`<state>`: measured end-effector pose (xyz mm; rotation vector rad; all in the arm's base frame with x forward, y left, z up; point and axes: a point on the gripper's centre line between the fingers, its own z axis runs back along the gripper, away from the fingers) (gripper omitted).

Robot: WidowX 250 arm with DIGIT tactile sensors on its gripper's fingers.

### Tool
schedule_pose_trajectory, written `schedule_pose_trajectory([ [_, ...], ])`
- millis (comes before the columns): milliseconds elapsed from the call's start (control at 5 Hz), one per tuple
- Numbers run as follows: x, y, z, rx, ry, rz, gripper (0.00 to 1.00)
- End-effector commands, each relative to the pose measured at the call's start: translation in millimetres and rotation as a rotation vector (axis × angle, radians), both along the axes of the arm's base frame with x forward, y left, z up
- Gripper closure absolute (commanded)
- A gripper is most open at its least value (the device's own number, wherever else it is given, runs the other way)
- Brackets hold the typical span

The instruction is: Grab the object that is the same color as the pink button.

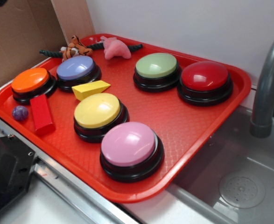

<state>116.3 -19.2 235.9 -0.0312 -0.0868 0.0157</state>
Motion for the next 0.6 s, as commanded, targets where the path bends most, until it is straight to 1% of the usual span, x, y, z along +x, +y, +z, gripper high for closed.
schedule_pose_trajectory([
  [0, 0, 0, 0, 0.000, 0.000, 0.000, 0.00],
  [200, 28, 10, -15, 0.005, -0.019, -0.032, 0.00],
  [400, 53, 21, -29, 0.119, -0.027, -0.059, 0.00],
])
